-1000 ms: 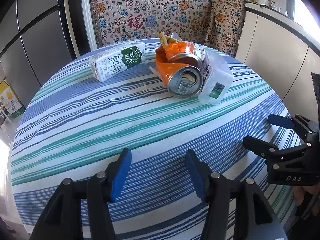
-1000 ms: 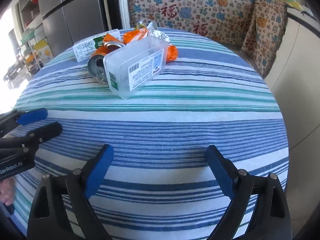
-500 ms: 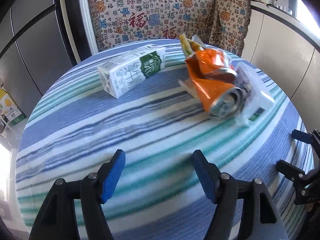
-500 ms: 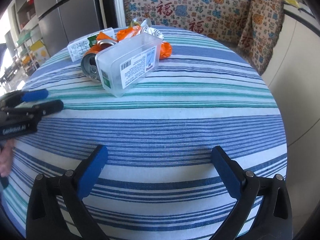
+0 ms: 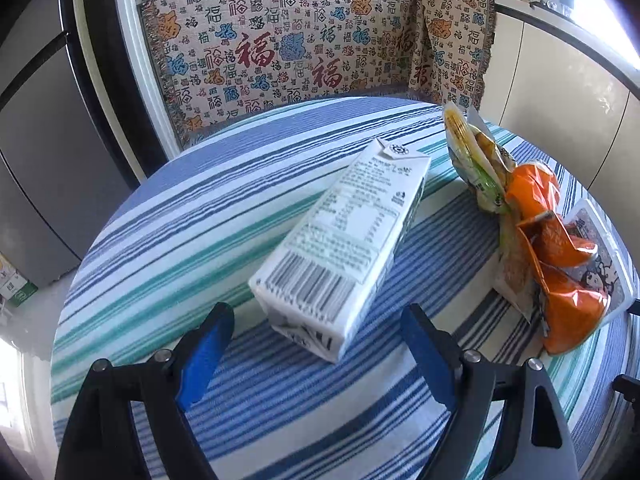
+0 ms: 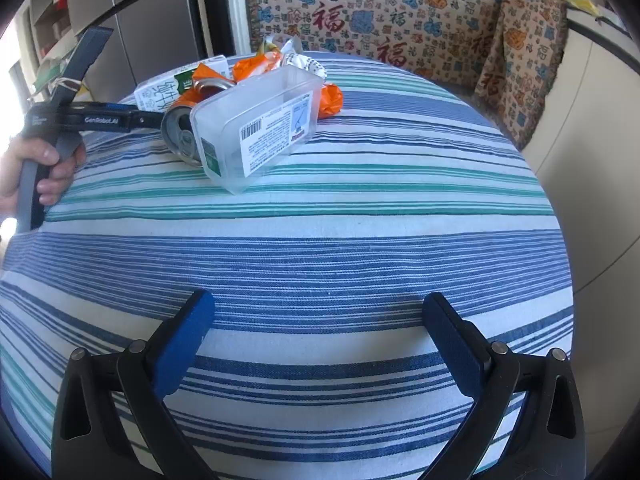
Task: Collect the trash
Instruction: 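Grasp the milk carton with the left tool while the right tool grasps the clear cartoon box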
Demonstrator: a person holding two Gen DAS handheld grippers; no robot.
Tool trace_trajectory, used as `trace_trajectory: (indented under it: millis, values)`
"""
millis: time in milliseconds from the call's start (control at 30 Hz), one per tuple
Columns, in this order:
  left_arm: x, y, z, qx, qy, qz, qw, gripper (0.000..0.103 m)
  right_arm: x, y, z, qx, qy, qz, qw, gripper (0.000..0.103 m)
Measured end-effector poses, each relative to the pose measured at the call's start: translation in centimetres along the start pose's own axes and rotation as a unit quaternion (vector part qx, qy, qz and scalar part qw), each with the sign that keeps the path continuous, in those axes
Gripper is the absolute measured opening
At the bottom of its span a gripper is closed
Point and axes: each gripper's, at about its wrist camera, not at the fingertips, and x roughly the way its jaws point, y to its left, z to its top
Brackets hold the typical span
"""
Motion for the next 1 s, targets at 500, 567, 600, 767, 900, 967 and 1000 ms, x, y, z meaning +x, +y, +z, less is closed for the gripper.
trace_trajectory:
  millis: [500, 567, 600, 767, 900, 967, 1000]
  values:
    - [-4.2, -1.4, -3.4, -0.091, -0.021, 0.024, 0.9953, 0.044, 0.0, 0.0, -0.1, 0.000, -0.001, 0.000, 1.000, 0.102]
    - [-5.9, -2.7, -5.4, -0.110, -0.016, 0.040, 0.9930, 0.043, 0.0, 0.0, 0.0, 0.001, 0.000, 0.000, 1.000, 0.102]
    - [-6.8, -3.4, -6.6, -0.120, -0.014, 0.049, 0.9915, 0.042, 0.1, -0.1, 0.1, 0.001, 0.000, 0.000, 1.000, 0.102]
    - [-10.1, -6.4, -11.0, -0.150, -0.012, 0.063, 0.9866, 0.041, -0.7, 0.0, 1.1, 0.015, -0.007, 0.015, 1.000, 0.096]
    - [-11.1, -8.5, -12.7, -0.151, -0.010, 0.059, 0.9867, 0.041, -2.8, 1.6, 4.6, 0.022, -0.051, 0.055, 0.997, 0.095]
    - [-11.2, -9.1, -12.9, -0.149, -0.012, 0.065, 0.9867, 0.041, -2.4, 2.5, 6.7, 0.034, -0.054, 0.077, 0.995, 0.095]
    - [-11.3, -9.3, -12.8, -0.150, -0.013, 0.063, 0.9866, 0.041, -1.9, 2.9, 7.3, 0.039, -0.049, 0.085, 0.994, 0.095]
